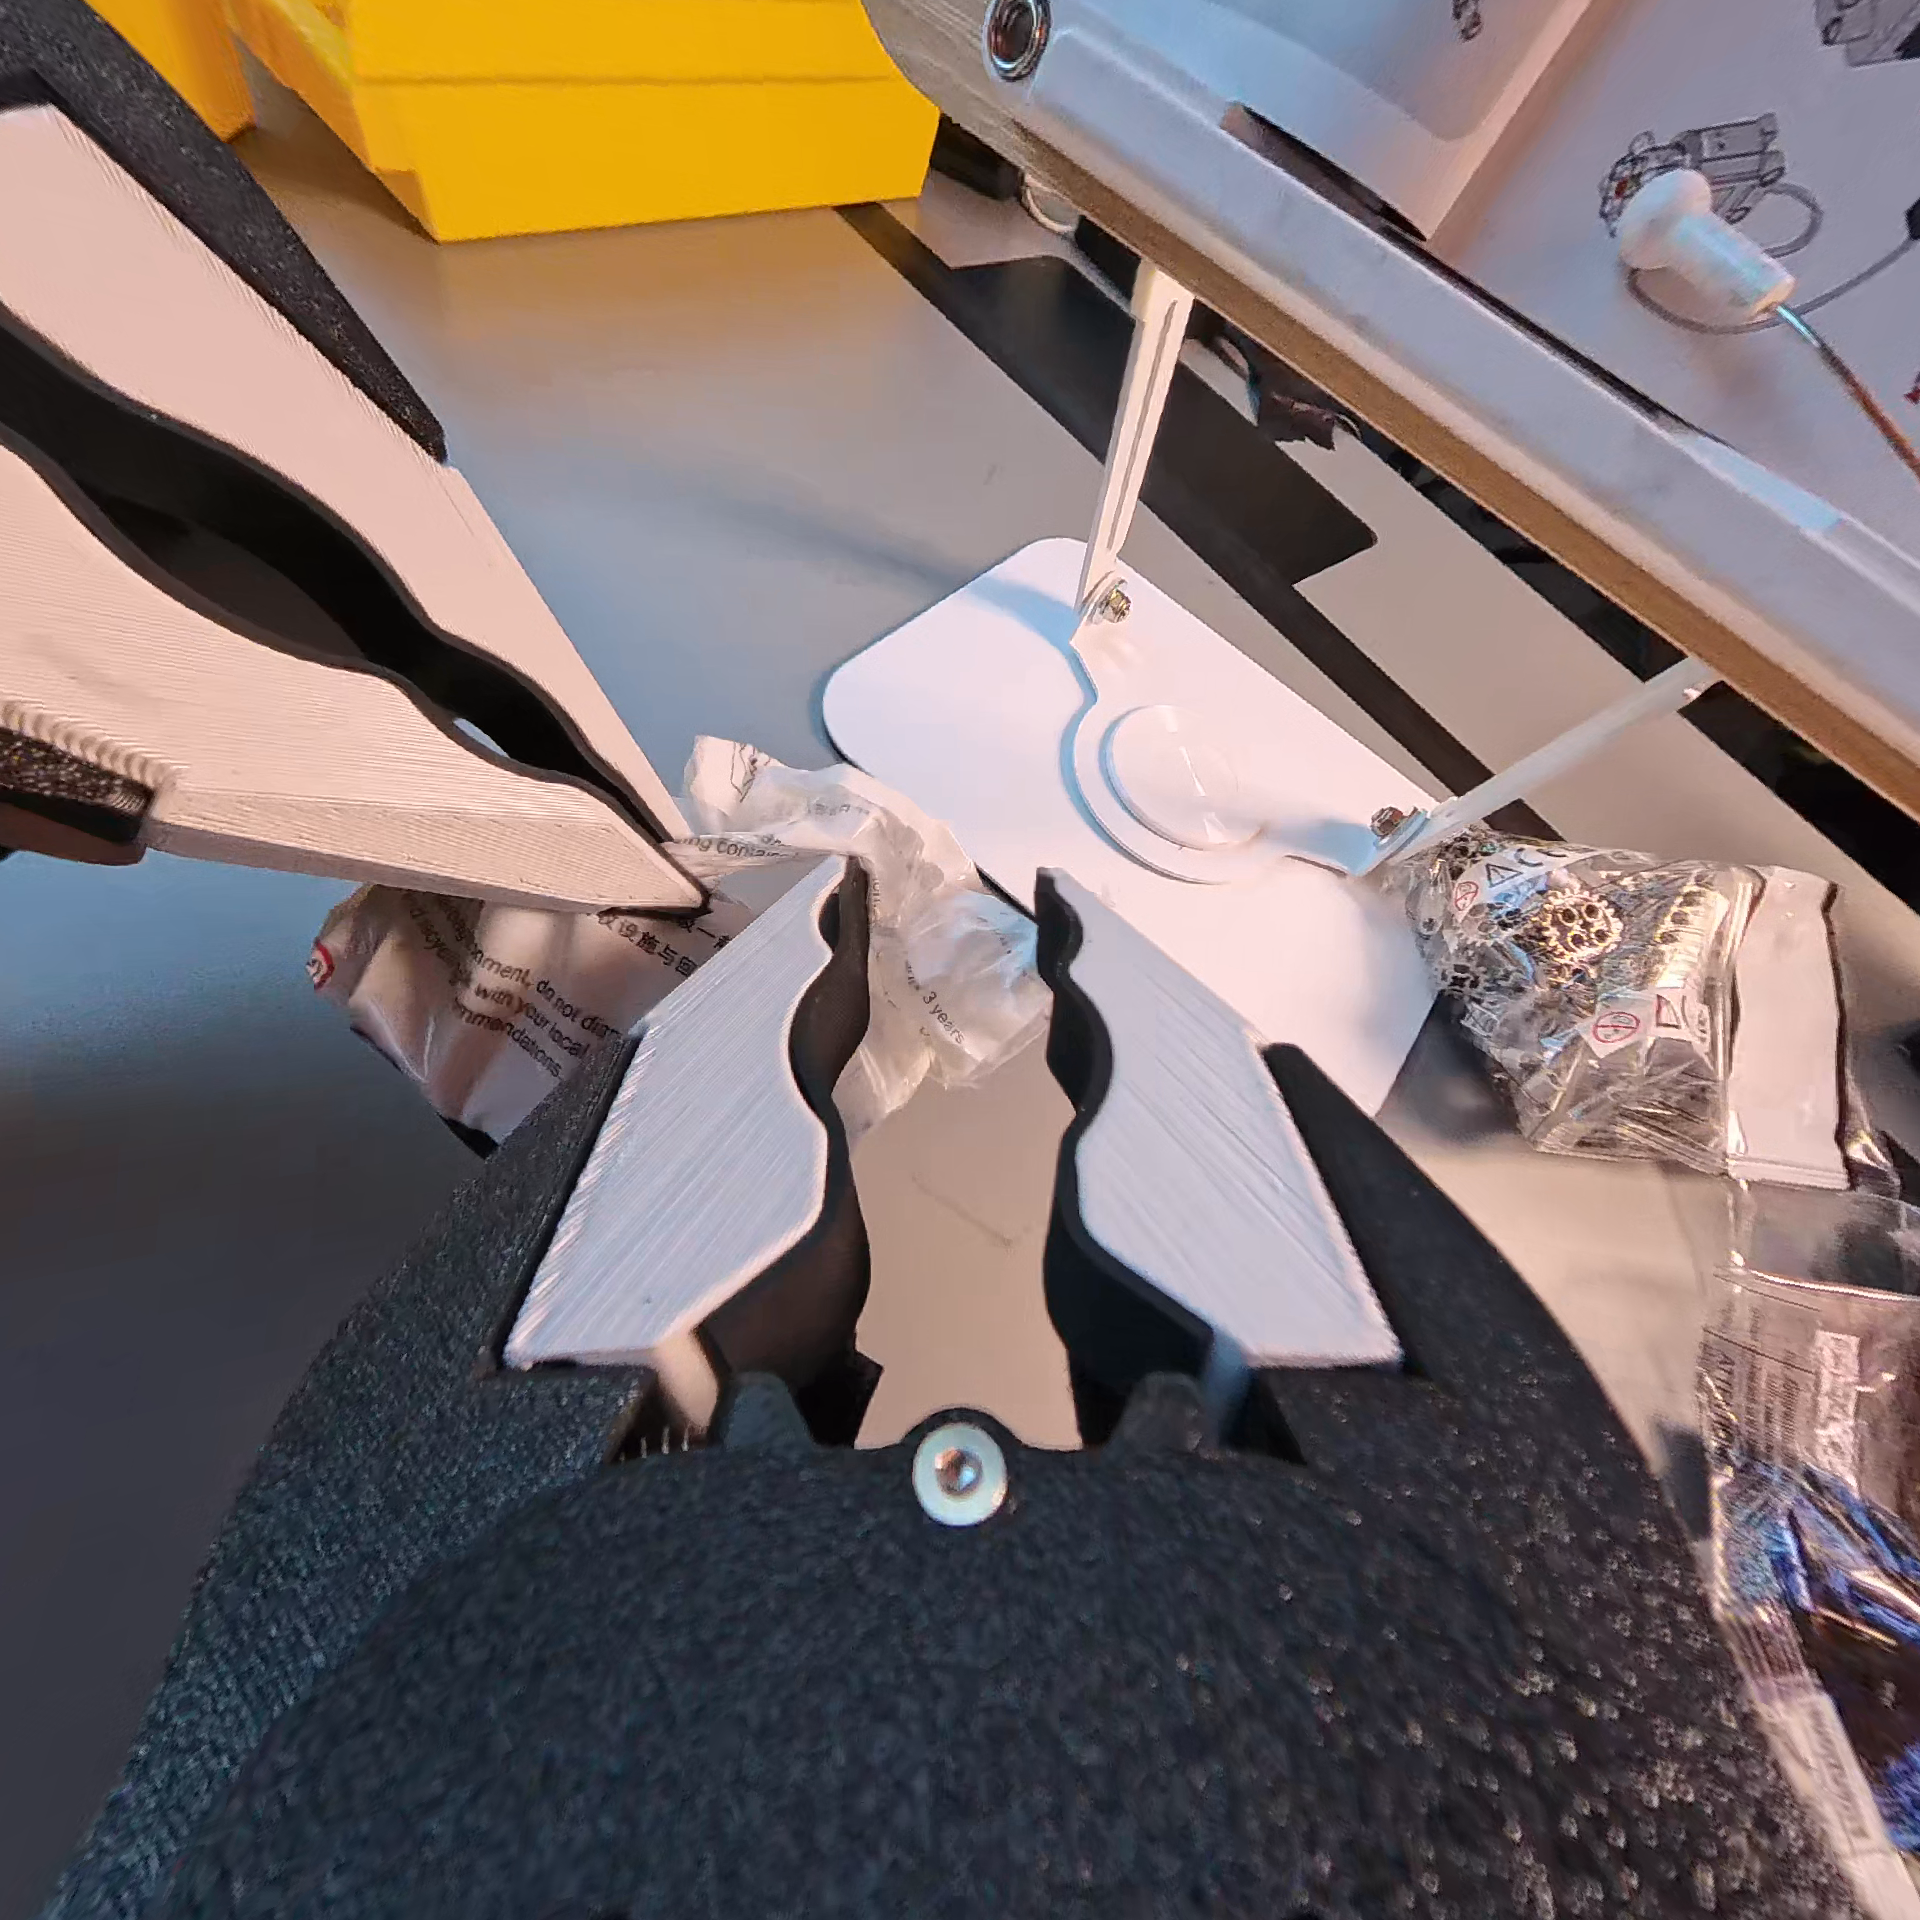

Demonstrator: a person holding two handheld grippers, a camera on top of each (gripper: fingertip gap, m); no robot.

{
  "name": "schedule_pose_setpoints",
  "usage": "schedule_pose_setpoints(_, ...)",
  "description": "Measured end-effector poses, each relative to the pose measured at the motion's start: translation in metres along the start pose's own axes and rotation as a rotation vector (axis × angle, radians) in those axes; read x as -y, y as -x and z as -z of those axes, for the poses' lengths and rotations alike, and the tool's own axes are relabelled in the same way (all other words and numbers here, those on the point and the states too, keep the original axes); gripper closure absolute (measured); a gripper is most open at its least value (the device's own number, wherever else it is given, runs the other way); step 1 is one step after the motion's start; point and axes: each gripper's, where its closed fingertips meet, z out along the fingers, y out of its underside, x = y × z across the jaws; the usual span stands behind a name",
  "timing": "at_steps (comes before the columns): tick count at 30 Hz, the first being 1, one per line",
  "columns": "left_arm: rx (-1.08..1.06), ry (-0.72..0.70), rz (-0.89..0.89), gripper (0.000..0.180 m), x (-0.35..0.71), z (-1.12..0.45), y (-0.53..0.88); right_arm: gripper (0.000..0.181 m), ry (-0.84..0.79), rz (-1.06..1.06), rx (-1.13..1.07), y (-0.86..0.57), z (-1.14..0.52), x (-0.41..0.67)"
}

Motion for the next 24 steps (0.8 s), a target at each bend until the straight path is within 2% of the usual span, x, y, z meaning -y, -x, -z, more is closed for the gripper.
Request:
schedule_pose_setpoints(8,-0.004,-0.041,-0.006,0.18,0.006,0.001,-0.004,0.167,-0.061,-0.074,0.084,0.002,0.001,0.0)
schedule_pose_setpoints(24,-0.121,-0.104,0.116,0.18,0.0,0.012,-0.009,0.17,-0.038,-0.11,0.259,0.011,0.002,-0.009)
